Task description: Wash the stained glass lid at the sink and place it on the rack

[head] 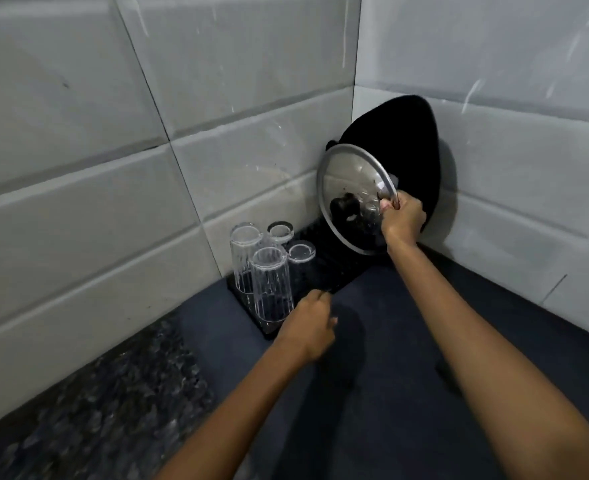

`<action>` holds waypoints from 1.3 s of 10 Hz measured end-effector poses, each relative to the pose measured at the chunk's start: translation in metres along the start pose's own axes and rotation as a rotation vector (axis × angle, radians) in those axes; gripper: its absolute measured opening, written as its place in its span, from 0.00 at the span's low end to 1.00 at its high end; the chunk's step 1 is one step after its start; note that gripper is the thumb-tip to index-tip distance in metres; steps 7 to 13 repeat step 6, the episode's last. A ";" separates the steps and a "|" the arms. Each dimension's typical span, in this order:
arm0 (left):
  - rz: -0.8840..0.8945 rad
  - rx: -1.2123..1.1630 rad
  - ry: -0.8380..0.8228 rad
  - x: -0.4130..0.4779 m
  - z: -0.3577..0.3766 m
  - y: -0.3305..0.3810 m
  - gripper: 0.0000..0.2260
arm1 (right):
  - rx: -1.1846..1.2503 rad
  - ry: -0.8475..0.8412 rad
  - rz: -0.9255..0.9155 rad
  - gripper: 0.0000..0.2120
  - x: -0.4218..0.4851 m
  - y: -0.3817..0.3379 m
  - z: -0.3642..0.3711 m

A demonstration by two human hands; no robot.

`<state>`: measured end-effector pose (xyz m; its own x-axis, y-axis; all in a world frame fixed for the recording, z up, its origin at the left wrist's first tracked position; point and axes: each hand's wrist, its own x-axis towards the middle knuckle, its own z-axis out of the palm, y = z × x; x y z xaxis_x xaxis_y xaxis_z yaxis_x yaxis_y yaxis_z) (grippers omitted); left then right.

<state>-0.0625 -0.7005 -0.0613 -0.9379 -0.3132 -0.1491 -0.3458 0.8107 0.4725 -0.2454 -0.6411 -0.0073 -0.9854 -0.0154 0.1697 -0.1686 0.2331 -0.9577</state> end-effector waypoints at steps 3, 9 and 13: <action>0.085 -0.070 0.088 0.032 0.024 -0.014 0.18 | -0.187 0.008 -0.244 0.15 0.017 0.028 0.021; 0.105 -0.151 0.146 0.015 0.018 -0.005 0.16 | -0.730 0.128 -0.699 0.18 -0.001 0.026 0.000; 0.105 -0.151 0.146 0.015 0.018 -0.005 0.16 | -0.730 0.128 -0.699 0.18 -0.001 0.026 0.000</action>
